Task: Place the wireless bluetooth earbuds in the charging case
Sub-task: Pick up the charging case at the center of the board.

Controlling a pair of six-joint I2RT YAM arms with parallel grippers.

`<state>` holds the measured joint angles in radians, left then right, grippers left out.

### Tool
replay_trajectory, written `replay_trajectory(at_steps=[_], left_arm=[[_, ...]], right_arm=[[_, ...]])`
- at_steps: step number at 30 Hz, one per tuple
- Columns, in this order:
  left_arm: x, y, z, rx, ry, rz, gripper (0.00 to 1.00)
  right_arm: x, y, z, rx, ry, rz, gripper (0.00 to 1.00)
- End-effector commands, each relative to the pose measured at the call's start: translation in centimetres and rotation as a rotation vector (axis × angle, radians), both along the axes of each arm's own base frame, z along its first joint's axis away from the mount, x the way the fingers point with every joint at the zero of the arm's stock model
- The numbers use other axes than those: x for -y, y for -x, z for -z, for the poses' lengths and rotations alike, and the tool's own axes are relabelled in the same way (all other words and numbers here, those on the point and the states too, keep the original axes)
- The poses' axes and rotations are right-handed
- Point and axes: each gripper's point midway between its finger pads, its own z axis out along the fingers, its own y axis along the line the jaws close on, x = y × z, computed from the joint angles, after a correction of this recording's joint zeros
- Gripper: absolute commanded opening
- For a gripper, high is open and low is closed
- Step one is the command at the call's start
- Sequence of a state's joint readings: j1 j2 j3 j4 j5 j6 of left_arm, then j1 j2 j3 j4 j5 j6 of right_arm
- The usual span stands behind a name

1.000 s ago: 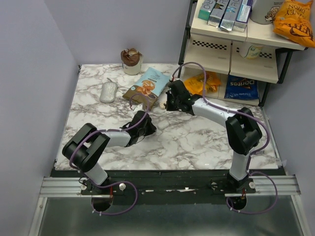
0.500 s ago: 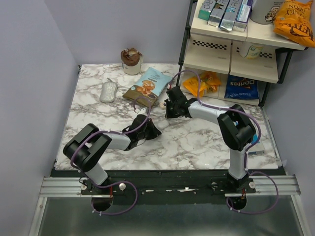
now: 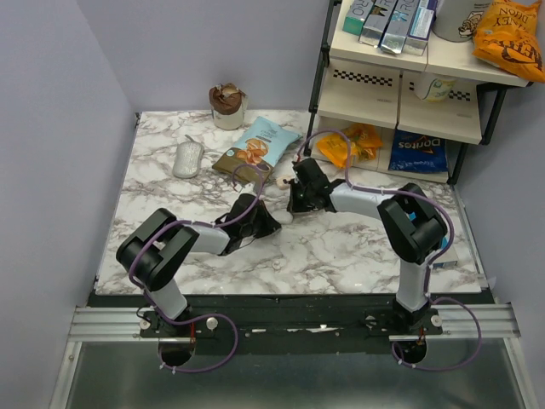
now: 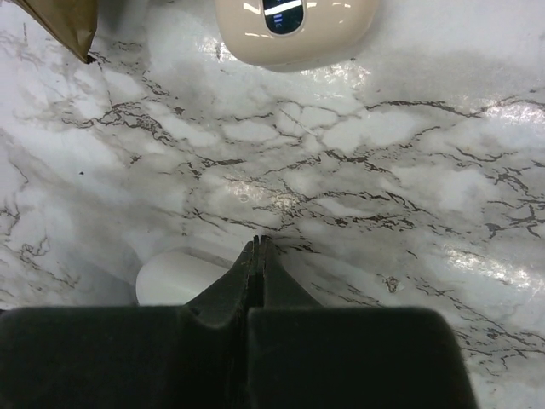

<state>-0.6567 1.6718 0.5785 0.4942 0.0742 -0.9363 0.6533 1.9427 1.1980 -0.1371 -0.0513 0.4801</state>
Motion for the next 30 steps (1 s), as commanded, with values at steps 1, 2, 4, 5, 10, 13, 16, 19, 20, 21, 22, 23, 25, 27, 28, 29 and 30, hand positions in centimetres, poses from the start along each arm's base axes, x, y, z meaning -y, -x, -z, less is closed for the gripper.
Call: replay_trajectory(at_steps=[1, 2, 4, 5, 10, 13, 16, 19, 20, 21, 22, 23, 25, 27, 28, 29, 30], left_arm=[[-2.0, -1.1, 1.2, -0.024, -0.085, -0.063, 0.0], [-2.1, -1.4, 1.1, -0.024, -0.093, -0.071, 0.0], [-2.8, -1.6, 1.0, -0.019, -0.116, -0.092, 0.0], [-3.2, -1.9, 1.0, -0.02, -0.122, -0.102, 0.0], [-4.3, -2.0, 0.7, -0.015, -0.161, -0.115, 0.0], [-5.2, -1.7, 0.4, -0.014, -0.203, -0.124, 0.0], [-7.3, -1.4, -0.9, 0.015, -0.285, -0.141, 0.08], [-9.2, -1.1, -3.8, 0.088, -0.395, -0.106, 0.5], [-9.1, -1.5, -5.3, 0.126, -0.406, -0.086, 0.64], [-9.0, -1.5, -6.6, 0.164, -0.413, -0.06, 0.71], [-9.2, -1.3, -6.9, 0.182, -0.456, -0.004, 0.76], [-8.5, -1.7, -8.1, 0.204, -0.443, 0.034, 0.79], [-8.8, -1.5, -7.4, 0.168, -0.501, 0.077, 0.78], [-9.0, -1.9, -7.1, 0.137, -0.523, 0.063, 0.67], [-8.9, -1.9, -6.9, 0.132, -0.508, 0.046, 0.59], [-9.3, -1.3, -5.8, 0.11, -0.506, 0.033, 0.43], [-9.4, -1.2, -5.8, 0.113, -0.489, 0.012, 0.33]], right_arm=[[0.5, 2.3, 0.8, -0.058, -0.01, -0.017, 0.03], [0.5, 2.7, 0.9, -0.063, -0.012, -0.016, 0.03], [0.3, 3.1, 0.5, -0.061, -0.026, -0.02, 0.03], [0.0, 3.3, 0.5, -0.061, -0.033, -0.021, 0.03], [-0.7, 4.1, -0.1, -0.061, -0.061, -0.035, 0.03], [-0.3, 3.8, -0.4, -0.05, -0.05, -0.013, 0.03], [1.6, 3.4, -0.9, -0.037, 0.014, 0.06, 0.08], [4.1, 3.4, -2.8, -0.004, 0.011, 0.125, 0.25], [4.9, 3.5, -3.7, 0.02, 0.003, 0.132, 0.28], [4.9, 3.7, -4.2, 0.029, -0.008, 0.116, 0.32], [4.7, 3.9, -4.5, 0.036, -0.018, 0.095, 0.33], [3.9, 4.1, -5.0, 0.044, -0.055, 0.049, 0.34], [2.8, 4.5, -4.8, 0.013, -0.092, 0.008, 0.36], [1.8, 3.5, -5.3, 0.015, -0.112, 0.005, 0.35], [1.3, 3.4, -4.3, -0.013, -0.105, -0.006, 0.34], [0.8, 3.0, -4.4, -0.017, -0.11, -0.017, 0.32], [0.5, 2.7, -4.0, -0.025, -0.099, -0.033, 0.28]])
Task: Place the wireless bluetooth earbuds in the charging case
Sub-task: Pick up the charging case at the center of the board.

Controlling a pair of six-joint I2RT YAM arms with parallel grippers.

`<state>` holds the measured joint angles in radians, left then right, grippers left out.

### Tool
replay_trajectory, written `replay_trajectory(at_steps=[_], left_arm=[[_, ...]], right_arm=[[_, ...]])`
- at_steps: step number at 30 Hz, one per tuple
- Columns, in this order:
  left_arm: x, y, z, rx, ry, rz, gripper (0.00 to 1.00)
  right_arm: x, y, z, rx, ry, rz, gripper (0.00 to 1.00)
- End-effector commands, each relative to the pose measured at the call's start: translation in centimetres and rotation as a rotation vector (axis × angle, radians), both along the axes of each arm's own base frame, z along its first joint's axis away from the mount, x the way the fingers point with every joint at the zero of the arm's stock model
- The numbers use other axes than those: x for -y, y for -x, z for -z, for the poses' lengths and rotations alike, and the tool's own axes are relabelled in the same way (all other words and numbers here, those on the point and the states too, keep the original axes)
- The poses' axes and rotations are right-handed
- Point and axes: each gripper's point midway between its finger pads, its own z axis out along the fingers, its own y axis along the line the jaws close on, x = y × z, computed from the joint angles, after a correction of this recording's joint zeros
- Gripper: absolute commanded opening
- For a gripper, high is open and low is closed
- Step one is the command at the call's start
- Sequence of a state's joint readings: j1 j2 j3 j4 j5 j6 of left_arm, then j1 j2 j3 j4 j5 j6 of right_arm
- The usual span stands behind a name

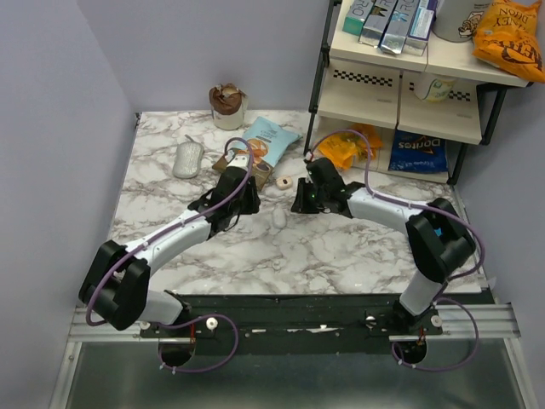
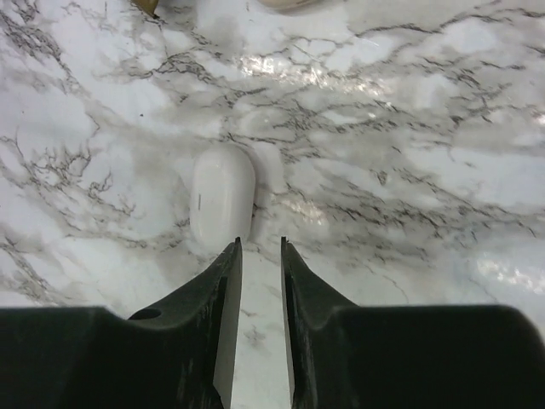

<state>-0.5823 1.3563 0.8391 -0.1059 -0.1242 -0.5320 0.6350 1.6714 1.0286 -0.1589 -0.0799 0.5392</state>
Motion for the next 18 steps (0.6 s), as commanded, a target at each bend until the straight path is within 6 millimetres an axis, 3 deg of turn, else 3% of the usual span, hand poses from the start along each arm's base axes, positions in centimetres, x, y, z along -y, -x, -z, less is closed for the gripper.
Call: replay_trajectory(at_steps=[1, 2, 3, 7, 11, 14, 18], left_arm=[[-2.3, 2.4, 4.4, -0.111, -0.073, -0.044, 0.26], [-2.8, 3.1, 5.3, -0.13, -0.071, -0.06, 0.17], [-2.9, 3.2, 5.0, -0.122, -0.056, -0.074, 0.15], [-4.1, 4.2, 4.8, -0.104, -0.048, -0.111, 0.15], [-5.0, 5.0, 4.0, -0.09, -0.065, -0.115, 0.42], [-5.4, 5.5, 3.3, -0.08, -0.06, -0.111, 0.56], [-5.0, 6.0, 2.4, -0.07, -0.032, -0.088, 0.64]], right_arm=[[-2.8, -1.6, 0.9, -0.041, -0.005, -0.08, 0.25], [-2.6, -1.6, 1.4, -0.065, 0.02, -0.069, 0.23], [-2.6, -2.0, 1.5, -0.065, 0.032, -0.066, 0.2], [-3.0, -3.1, 2.4, -0.076, 0.073, -0.061, 0.19], [-3.7, -3.2, 4.0, -0.114, 0.078, -0.094, 0.19], [-3.9, -2.9, 5.3, -0.133, 0.087, -0.131, 0.19], [-4.4, -2.5, 6.0, -0.136, 0.084, -0.196, 0.19]])
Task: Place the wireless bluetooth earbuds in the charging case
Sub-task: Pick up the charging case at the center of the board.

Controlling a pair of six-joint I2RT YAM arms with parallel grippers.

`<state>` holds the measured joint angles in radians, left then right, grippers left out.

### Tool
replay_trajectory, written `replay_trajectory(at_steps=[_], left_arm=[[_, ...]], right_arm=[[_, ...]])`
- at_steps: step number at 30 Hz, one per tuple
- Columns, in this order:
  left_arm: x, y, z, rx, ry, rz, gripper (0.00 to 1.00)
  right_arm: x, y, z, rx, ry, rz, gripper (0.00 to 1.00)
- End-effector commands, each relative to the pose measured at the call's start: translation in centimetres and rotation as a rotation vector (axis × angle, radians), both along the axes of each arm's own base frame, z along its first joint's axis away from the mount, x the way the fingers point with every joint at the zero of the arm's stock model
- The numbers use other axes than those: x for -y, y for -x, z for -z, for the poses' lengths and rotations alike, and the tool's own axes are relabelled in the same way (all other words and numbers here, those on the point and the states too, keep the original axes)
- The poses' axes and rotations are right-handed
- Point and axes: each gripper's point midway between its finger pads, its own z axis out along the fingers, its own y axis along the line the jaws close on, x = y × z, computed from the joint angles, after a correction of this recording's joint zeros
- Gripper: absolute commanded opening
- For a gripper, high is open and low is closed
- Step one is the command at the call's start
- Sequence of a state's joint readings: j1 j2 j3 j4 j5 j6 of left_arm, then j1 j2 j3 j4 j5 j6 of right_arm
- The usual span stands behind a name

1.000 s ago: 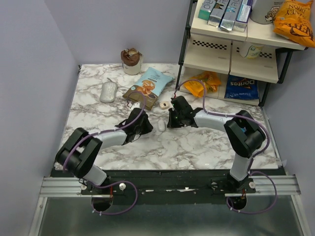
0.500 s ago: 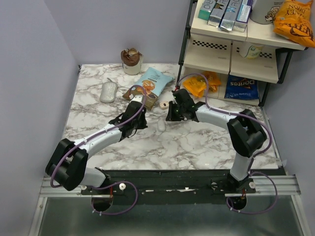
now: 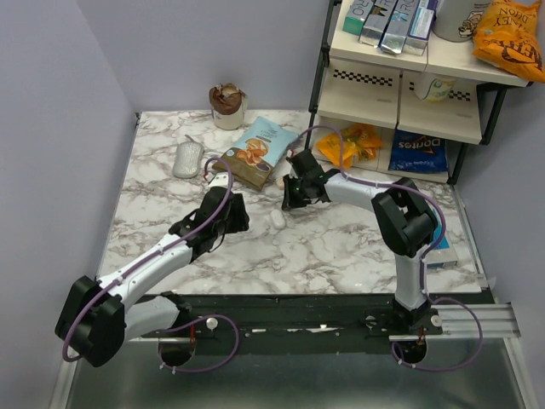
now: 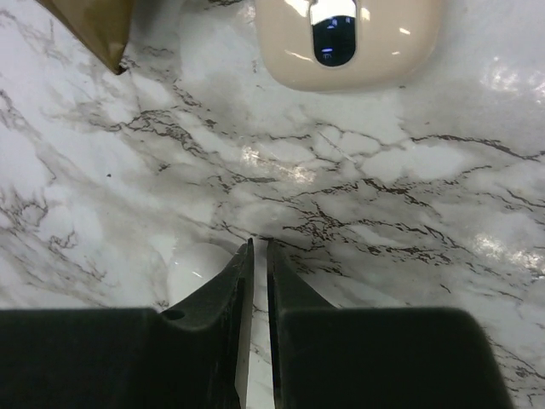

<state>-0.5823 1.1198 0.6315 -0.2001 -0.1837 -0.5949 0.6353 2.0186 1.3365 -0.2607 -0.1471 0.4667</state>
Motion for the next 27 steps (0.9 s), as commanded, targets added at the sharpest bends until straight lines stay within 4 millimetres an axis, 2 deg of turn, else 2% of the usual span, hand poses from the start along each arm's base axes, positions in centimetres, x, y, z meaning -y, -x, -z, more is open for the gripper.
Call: replay_trajectory(at_steps=[1, 7, 10, 12, 13, 14, 15, 17, 19, 20, 21, 22, 24, 26, 27], left_arm=[[-0.5, 0.8, 0.0, -0.02, -0.003, -0.002, 0.64], [0.5, 0.9, -0.3, -0.02, 0.03, 0.043, 0.69], [1.0, 0.7, -0.2, -0.022, 0.014, 0.081, 0.75], [1.2, 0.4, -0.1, -0.022, 0.002, 0.1, 0.81], [1.3, 0.2, -0.2, -0.011, -0.012, 0.114, 0.83], [1.4, -0.1, -0.5, -0.001, -0.016, 0.12, 0.89], [1.5, -0.4, -0.4, -0.001, -0.024, 0.127, 0.92], [1.8, -1.1, -1.0, 0.021, -0.048, 0.143, 0.99], [2.0, -1.6, -0.6, 0.004, -0.069, 0.148, 0.99], [2.4, -2.2, -1.1, 0.007, -0.061, 0.146, 0.99], [2.7, -2.3, -0.7, -0.014, -0.059, 0.142, 0.99], [3.2, -2.5, -0.8, -0.016, -0.032, 0.13, 0.99], [4.8, -2.1, -0.6, -0.002, -0.023, 0.156, 0.99], [6.1, -2.4, -0.8, 0.02, -0.048, 0.176, 0.99], [7.1, -1.9, 0.5, -0.005, -0.094, 0.209, 0.99]], right_arm=[[-0.7, 1.2, 1.0, -0.03, -0.001, -0.111, 0.19], [-2.3, 2.3, 0.5, -0.008, -0.048, -0.247, 0.21], [-2.6, 2.9, 0.3, -0.006, -0.056, -0.276, 0.21], [-2.3, 3.1, -0.2, -0.005, -0.054, -0.254, 0.26], [-1.6, 2.5, -0.4, 0.016, -0.022, -0.202, 0.29], [-0.9, 2.3, -0.7, 0.025, -0.006, -0.164, 0.31], [-0.2, 2.2, -2.4, 0.054, -0.017, -0.117, 0.37], [1.6, 1.3, -4.1, 0.109, 0.011, -0.008, 0.43], [3.9, 0.7, -7.4, 0.163, -0.008, 0.112, 0.47], [4.9, 0.8, -8.2, 0.174, 0.005, 0.151, 0.48], [5.7, 0.9, -9.0, 0.189, 0.006, 0.18, 0.48], [6.3, 1.3, -11.0, 0.23, -0.014, 0.189, 0.49], [6.9, 2.5, -12.2, 0.247, -0.03, 0.181, 0.48], [7.6, 4.5, -13.0, 0.253, -0.066, 0.15, 0.48], [8.0, 5.1, -12.9, 0.26, -0.061, 0.137, 0.48]])
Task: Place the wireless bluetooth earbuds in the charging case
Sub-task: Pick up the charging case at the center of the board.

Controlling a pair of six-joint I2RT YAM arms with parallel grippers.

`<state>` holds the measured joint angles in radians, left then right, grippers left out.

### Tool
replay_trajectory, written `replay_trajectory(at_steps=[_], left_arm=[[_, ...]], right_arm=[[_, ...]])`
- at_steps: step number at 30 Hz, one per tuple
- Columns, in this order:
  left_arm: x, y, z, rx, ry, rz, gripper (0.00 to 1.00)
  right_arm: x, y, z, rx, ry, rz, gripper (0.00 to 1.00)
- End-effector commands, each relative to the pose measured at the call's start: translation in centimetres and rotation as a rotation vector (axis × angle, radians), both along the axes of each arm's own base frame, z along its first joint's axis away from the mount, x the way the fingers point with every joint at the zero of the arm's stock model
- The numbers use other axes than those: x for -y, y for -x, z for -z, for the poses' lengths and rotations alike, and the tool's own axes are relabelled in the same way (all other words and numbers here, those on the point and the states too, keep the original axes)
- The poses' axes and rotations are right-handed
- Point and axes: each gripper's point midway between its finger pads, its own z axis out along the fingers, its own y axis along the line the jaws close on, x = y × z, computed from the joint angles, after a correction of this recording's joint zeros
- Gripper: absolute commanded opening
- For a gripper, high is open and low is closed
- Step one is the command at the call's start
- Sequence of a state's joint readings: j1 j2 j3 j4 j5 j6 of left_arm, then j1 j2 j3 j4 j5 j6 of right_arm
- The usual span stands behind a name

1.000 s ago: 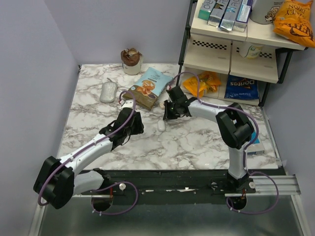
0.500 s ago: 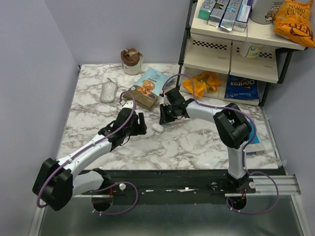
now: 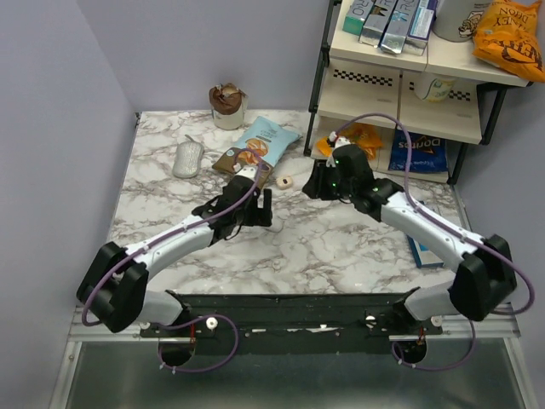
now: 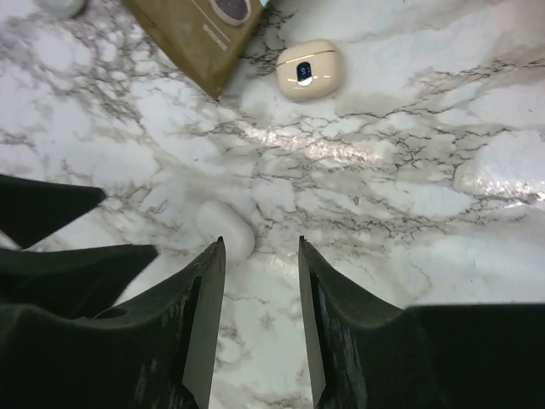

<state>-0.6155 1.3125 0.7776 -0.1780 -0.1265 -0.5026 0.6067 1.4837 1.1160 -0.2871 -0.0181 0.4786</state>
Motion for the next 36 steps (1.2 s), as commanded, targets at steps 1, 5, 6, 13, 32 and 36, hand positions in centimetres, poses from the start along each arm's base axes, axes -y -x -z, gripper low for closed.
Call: replay_trajectory(at_steps=[1, 5, 6, 13, 32, 36], left_arm=[[3.2, 0.4, 1.5, -0.01, -0.109, 0.093, 0.99], [4.4, -0.1, 3.0, -0.057, -0.186, 0.166, 0.99], [4.4, -0.1, 3.7, -0.073, -0.205, 0.175, 0.99], [4.2, -0.6, 5.3, -0.109, -0.298, 0.211, 0.99], [5.0, 0.4, 8.0, -0.185, -0.32, 0.328, 0.99], [5.5, 0.5, 7.5, -0.165, -0.308, 0.405, 0.99]], right_arm=[[1.8, 4.0, 1.3, -0.043, 0.014, -0.035, 0.48], [3.8, 7.8, 2.3, -0.046, 0.002, -0.071, 0.48], [4.0, 8.3, 2.2, -0.042, -0.006, -0.073, 0.48], [5.1, 10.2, 2.1, -0.02, -0.038, -0.077, 0.48], [5.1, 10.8, 2.1, -0.031, -0.04, -0.093, 0.48], [5.1, 10.9, 2.0, -0.031, -0.047, -0.095, 0.48]])
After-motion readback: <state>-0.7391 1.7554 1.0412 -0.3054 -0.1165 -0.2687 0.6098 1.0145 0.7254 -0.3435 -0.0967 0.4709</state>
